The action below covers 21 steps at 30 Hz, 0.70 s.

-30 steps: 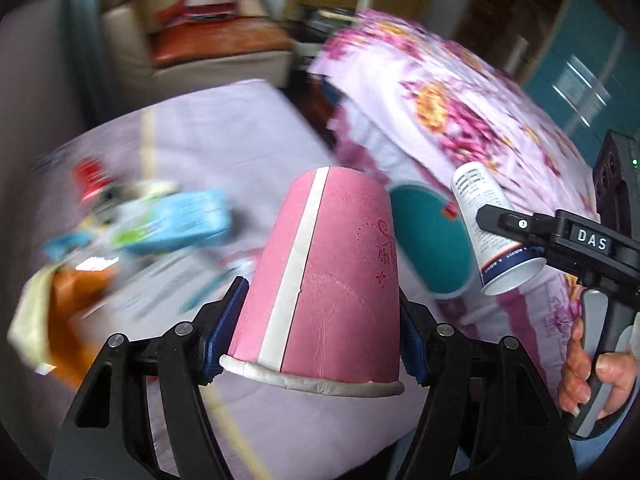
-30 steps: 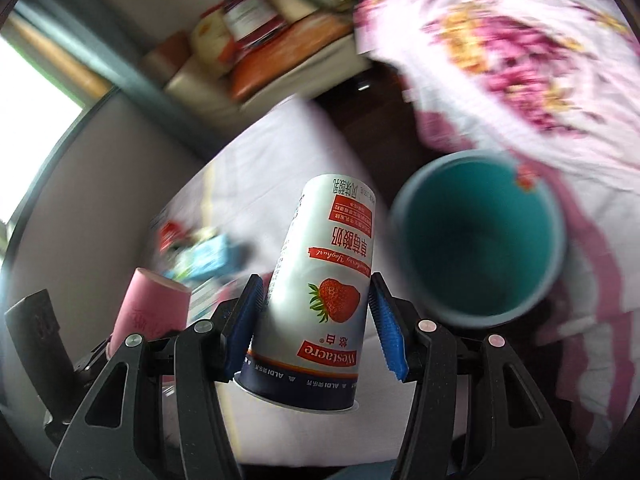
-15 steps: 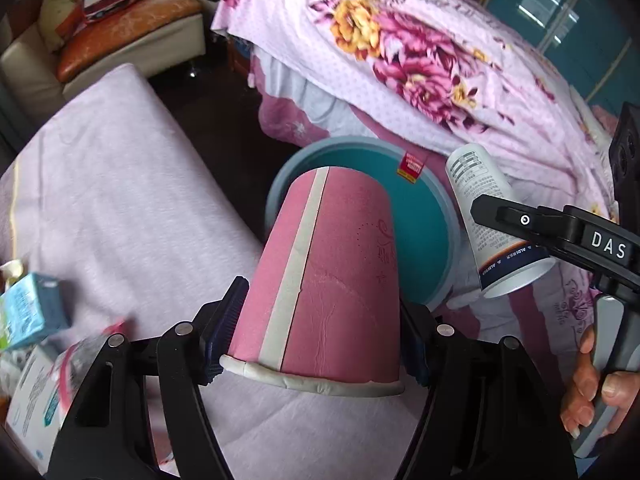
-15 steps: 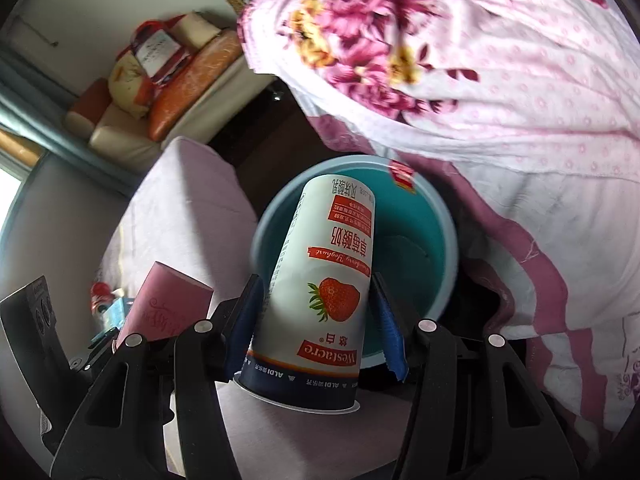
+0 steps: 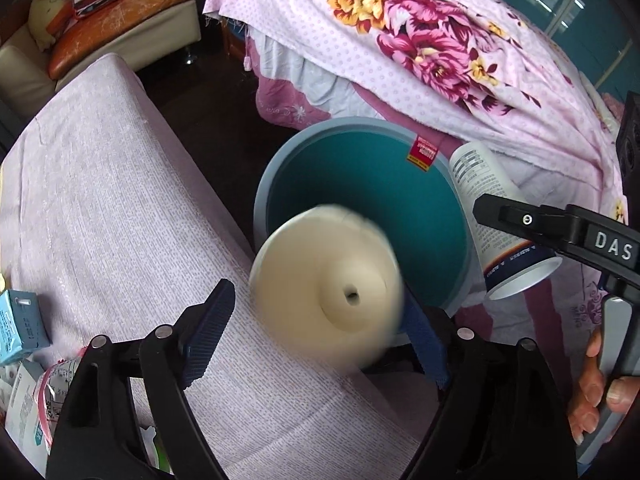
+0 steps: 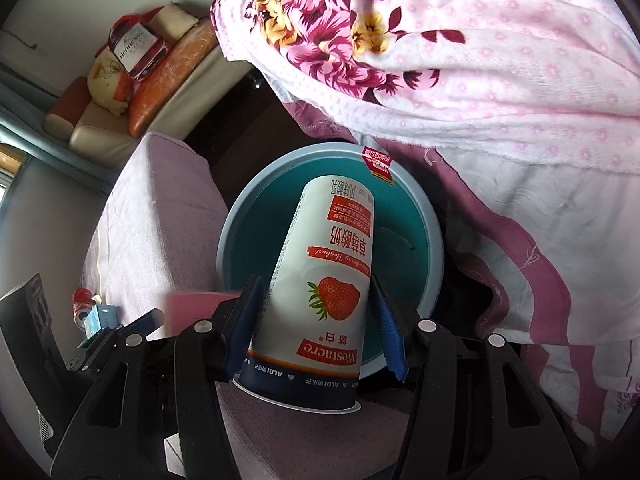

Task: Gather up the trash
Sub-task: 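Carry both items over the teal bin and open both tools to drop them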

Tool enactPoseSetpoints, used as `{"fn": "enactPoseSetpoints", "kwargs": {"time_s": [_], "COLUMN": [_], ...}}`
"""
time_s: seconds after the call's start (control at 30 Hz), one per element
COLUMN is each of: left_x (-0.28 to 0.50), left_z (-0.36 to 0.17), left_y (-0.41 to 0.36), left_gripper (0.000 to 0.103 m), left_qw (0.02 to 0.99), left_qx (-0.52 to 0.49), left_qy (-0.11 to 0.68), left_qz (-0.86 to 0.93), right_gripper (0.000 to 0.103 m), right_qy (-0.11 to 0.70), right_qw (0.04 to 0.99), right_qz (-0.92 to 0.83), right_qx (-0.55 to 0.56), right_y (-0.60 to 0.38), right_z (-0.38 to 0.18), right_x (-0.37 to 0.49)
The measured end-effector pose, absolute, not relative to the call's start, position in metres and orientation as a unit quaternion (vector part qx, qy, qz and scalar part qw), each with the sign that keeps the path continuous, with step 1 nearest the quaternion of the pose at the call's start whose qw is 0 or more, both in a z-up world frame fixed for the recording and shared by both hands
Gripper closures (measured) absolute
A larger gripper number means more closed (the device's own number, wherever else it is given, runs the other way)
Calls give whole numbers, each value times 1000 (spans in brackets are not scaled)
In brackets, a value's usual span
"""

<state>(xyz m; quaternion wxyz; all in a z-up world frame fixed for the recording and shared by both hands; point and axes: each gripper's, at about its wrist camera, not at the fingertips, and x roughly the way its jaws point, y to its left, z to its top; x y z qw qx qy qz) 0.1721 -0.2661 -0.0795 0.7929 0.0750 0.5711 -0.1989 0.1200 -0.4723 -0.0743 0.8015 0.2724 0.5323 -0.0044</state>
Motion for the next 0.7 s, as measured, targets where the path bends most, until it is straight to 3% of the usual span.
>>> {"fn": "enactPoseSetpoints", "kwargs": {"time_s": [0.43,0.5,0.53,0.6,0.7], "left_x": [167,166,165,164,162], "left_z": [-67,-64,-64,-62,-59], "left_y": [-240,-233,-230,-225,-217], "left_gripper": [20,19,18,11,11], "left_qw": [802,803,804,806,809], "left_qx": [42,37,35,30,25], "left_qy": [565,564,564,562,560], "left_qz": [-189,-187,-186,-182,-179], "right_gripper": [51,44,34,32,29], "right_qy": [550,551,552,548,546], "right_qw": [796,797,796,800,805], "right_qz": [-9,-9,-8,-12,-12], "right_qx": [253,249,249,242,232], "right_y": [-457,-453,-451,-448,-442], "right_z": [-79,-78,-77,-73,-67], "right_x": [127,128,128,127,126]}}
